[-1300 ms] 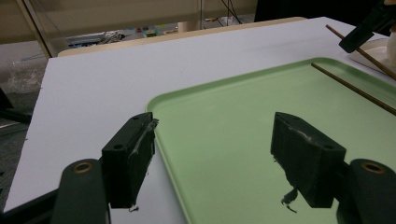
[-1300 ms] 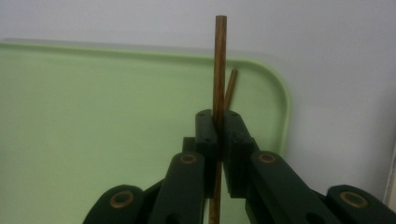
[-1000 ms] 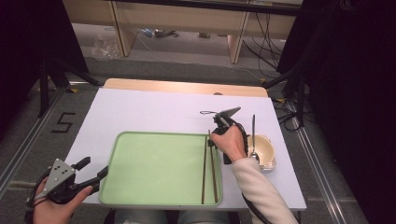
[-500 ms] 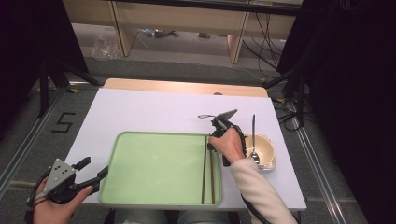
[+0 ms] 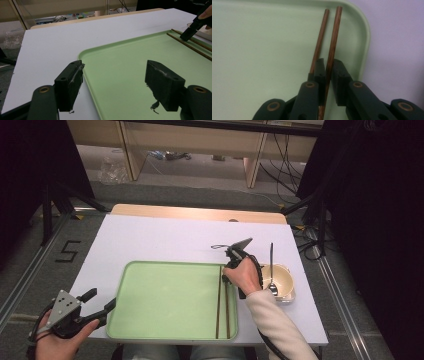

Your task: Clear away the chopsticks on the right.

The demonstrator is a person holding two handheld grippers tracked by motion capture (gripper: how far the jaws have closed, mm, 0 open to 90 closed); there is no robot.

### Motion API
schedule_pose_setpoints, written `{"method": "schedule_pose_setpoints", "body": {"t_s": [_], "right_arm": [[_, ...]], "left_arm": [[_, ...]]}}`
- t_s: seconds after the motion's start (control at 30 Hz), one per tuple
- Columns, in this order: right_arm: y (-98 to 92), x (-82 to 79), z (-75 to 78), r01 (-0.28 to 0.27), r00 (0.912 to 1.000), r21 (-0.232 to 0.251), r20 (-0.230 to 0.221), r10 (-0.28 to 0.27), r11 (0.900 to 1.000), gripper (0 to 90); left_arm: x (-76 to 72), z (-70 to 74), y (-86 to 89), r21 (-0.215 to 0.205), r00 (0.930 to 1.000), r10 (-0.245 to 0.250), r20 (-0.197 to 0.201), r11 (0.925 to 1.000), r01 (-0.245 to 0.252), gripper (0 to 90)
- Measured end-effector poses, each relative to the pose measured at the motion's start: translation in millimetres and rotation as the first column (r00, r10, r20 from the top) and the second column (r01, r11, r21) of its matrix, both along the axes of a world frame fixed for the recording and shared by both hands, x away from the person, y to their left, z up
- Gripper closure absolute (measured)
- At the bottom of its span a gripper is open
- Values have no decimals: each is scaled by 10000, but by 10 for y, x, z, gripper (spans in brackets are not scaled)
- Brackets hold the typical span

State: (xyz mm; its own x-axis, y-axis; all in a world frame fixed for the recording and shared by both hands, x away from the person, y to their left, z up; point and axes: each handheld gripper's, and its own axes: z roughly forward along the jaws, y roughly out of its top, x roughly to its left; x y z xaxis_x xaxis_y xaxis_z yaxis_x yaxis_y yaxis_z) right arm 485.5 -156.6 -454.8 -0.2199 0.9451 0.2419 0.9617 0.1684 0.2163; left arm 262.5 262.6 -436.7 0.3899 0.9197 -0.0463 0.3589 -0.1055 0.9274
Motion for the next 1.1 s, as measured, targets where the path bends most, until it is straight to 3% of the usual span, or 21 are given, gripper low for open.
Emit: {"method": "schedule_pose_setpoints", "body": {"t_s": [0.03, 0.27, 0.33, 0.47, 0.5, 0.67, 0.7, 0.9, 0.97, 1.07, 1.1], "right_arm": [[31, -10, 4, 361, 9988, 0, -318, -361, 9993, 835], [13, -1, -8, 13, 10000, -18, -92, -13, 10000, 836], [29, -10, 7, 303, 9990, -20, -320, -304, 9995, 836], [29, -13, 1, 165, 9997, -144, -193, -167, 9998, 823], [8, -2, -22, -253, 9994, -178, 220, 257, 9995, 817], [56, -31, 29, -37, 9991, -311, -415, 24, 9995, 799], [44, -22, 13, -300, 9994, -354, -171, 294, 9989, 795], [51, -27, 26, -256, 9994, -323, -227, 249, 9991, 769], [12, -13, 43, -733, 9972, -259, 157, 737, 9970, 755], [0, -35, 155, -494, 9986, -109, 168, 496, 9987, 711], [-28, -39, 226, -514, 9969, 28, 591, 511, 9987, 668]], "left_arm": [[-1, 1, 0, 4, 10000, 8, 0, 10000, -8, 301], [-2, 2, -1, 10, 10000, 10, 1, 10000, -10, 301], [0, 0, -2, -2, 10000, 8, 4, 10000, -8, 301], [-1, 0, -3, -6, 10000, 10, 11, 10000, -10, 301], [-1, 0, -3, -3, 10000, 13, 4, 10000, -13, 301], [-2, 1, -2, 6, 10000, -1, 2, 10000, 1, 301], [-2, 1, -2, 0, 10000, -1, 4, 10000, 1, 301], [-2, 1, -1, 4, 10000, -1, 3, 10000, 1, 301], [-3, 2, 0, 3, 10000, -1, 4, 10000, 1, 301], [-8, 7, 0, 33, 10000, 17, -23, 10000, -17, 301], [-8, 6, 1, 31, 10000, 4, -18, 10000, -4, 301]]}}
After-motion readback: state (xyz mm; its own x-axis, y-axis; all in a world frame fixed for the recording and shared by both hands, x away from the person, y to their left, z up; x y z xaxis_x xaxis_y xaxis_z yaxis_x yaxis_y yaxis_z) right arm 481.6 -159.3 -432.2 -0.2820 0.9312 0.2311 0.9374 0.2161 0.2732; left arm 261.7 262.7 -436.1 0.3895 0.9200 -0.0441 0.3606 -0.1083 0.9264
